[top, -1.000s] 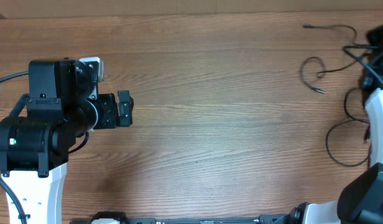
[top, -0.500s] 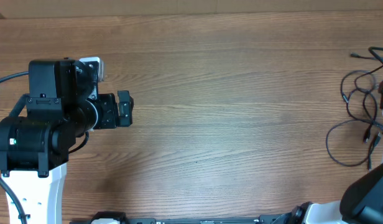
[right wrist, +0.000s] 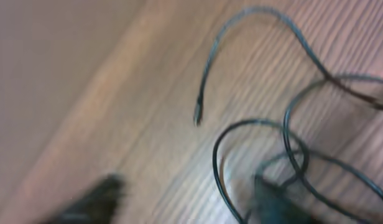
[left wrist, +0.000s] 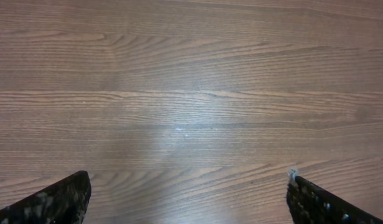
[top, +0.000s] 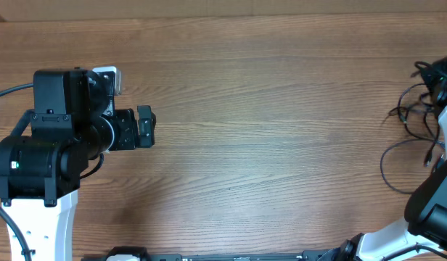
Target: Untangle cables
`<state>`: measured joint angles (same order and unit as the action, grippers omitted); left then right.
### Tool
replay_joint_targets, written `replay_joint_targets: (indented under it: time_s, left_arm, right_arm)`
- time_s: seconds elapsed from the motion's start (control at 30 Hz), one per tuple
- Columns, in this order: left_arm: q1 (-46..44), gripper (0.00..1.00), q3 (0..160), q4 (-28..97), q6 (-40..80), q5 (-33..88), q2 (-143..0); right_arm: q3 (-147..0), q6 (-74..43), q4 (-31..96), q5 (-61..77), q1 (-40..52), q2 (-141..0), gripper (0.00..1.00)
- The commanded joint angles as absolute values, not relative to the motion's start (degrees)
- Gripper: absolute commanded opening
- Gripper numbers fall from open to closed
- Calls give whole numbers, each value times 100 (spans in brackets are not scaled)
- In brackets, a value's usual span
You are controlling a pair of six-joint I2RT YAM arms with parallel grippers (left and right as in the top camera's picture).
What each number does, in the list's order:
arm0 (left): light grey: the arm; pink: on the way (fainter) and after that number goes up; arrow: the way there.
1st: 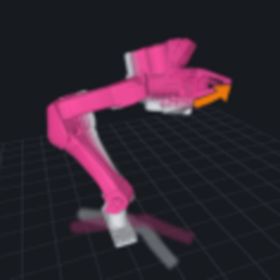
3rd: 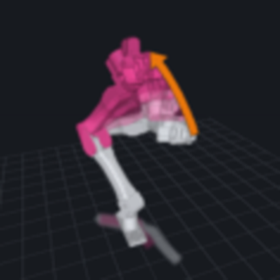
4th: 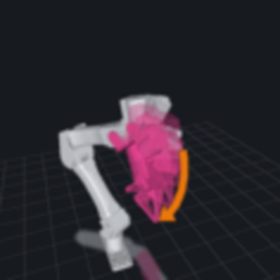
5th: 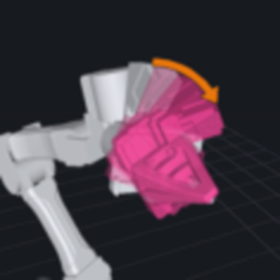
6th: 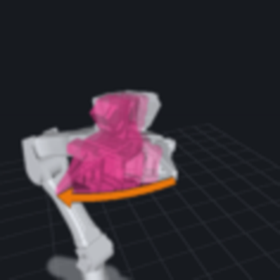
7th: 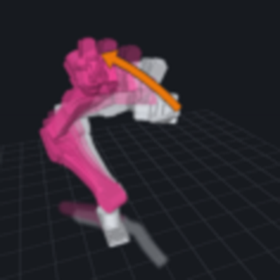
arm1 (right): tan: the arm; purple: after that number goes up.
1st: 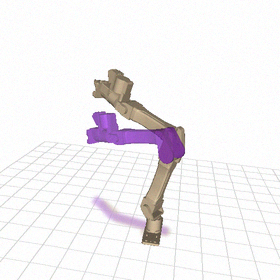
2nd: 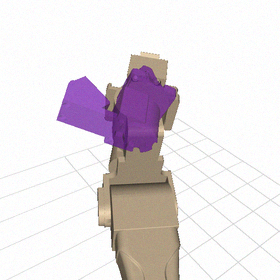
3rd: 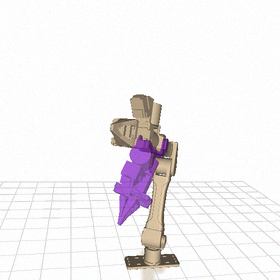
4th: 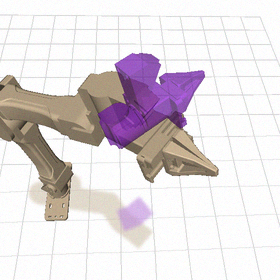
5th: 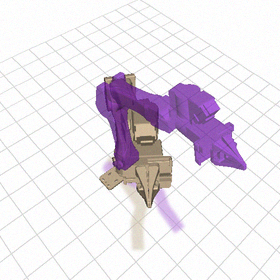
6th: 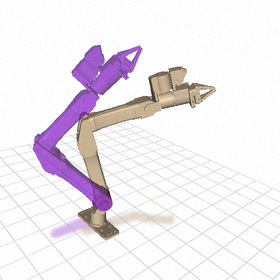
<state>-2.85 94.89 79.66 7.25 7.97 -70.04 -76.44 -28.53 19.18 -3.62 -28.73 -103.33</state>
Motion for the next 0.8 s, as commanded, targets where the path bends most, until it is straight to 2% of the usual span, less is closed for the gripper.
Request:
replay_joint_targets:
  time_s: [0.0, 0.27, 0.5, 0.77]
  left_arm:
    - [-259, 100, 9487, 7948, 620, 856, -7011]
    - [-259, 100, 9487, 7948, 617, 856, -7011]
    - [-259, 100, 9487, 7948, 617, 854, -7011]
    - [-259, 100, 9487, 7948, 617, 854, -7011]
  right_arm:
    - [-7765, -2648, 2311, 60, -2851, -10259, 100]
    - [-7765, -2497, 3520, 54, -2836, -9692, 100]
    - [-7765, -2523, 4803, -493, -2834, -8589, 100]
    - [-7765, -2475, 5824, -395, -2823, -7336, 100]
